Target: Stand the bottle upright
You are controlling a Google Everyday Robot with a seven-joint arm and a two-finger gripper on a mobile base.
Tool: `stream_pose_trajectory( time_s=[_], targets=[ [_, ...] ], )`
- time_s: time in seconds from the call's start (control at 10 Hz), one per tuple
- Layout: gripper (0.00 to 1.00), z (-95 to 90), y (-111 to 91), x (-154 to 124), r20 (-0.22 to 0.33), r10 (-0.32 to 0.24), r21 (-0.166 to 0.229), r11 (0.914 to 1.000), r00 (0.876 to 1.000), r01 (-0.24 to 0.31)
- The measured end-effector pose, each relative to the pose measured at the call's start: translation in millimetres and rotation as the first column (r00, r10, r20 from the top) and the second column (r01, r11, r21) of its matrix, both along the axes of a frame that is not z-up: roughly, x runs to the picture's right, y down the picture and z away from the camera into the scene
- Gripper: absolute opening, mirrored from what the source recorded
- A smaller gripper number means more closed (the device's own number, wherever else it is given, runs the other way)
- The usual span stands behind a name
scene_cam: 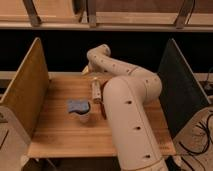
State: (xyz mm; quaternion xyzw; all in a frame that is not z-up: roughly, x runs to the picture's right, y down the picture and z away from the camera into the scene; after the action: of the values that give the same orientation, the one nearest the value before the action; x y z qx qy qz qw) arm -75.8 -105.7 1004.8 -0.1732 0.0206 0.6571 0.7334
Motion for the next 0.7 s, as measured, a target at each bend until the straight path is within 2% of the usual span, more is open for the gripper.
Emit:
stream_pose_trajectory(
  time_s=[0.3, 0.5, 0.7],
  targets=[
    [0.8, 19.3, 23.5, 9.2, -0.049, -0.001, -0.072, 0.9974, 0.999, -0.003],
    [0.8, 24.4, 35.8, 21.4, -0.104, 0.013, -0.125, 0.9919, 0.994, -0.026],
    [0.8, 25.5, 44.1, 24.8, -0.136, 0.021, -0.163, 0.9856, 0.99, -0.044]
  ],
)
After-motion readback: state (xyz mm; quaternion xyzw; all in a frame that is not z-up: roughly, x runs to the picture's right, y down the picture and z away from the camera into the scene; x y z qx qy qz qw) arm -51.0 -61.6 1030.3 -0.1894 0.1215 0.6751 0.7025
